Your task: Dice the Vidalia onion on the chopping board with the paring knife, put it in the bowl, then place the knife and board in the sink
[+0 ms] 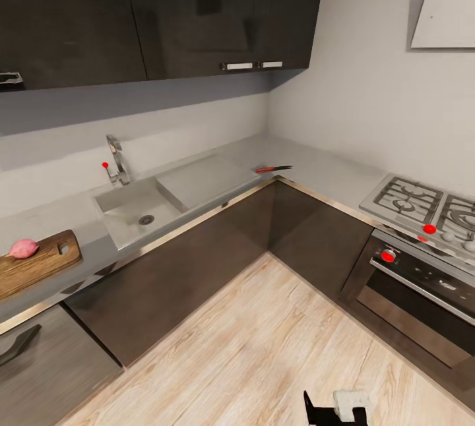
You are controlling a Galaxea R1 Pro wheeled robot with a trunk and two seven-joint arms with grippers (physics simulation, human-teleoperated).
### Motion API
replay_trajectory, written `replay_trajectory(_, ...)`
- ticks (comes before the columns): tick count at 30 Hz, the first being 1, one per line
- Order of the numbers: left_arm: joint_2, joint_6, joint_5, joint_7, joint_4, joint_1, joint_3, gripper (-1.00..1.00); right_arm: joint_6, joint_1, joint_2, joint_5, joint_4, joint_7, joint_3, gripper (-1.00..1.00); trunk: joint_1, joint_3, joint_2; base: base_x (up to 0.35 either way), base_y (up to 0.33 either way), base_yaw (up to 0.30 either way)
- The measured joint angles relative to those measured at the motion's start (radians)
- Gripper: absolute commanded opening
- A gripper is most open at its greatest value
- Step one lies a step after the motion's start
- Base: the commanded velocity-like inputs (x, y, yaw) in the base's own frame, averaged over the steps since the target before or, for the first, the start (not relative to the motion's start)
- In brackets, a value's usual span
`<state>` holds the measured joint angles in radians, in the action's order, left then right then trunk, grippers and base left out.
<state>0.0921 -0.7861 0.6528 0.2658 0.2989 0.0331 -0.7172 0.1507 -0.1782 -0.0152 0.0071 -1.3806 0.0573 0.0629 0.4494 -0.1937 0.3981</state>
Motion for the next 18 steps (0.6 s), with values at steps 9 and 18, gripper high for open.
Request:
replay_trajectory(9,-0.007,0.000,0.000,0.000,-0.009,0.000,0.000,1.00,0.125,0.084,-0.003,0.000,-0.084,0.036,0.001,1.00,0.000,0.000,0.000,0.000,0.000,0.000)
replay_trajectory(18,-0.007,0.000,0.000,0.000,-0.009,0.000,0.000,1.00,0.301,0.273,-0.055,0.007,-0.094,0.039,0.003,1.00,0.000,0.000,0.000,0.000,0.000,0.000)
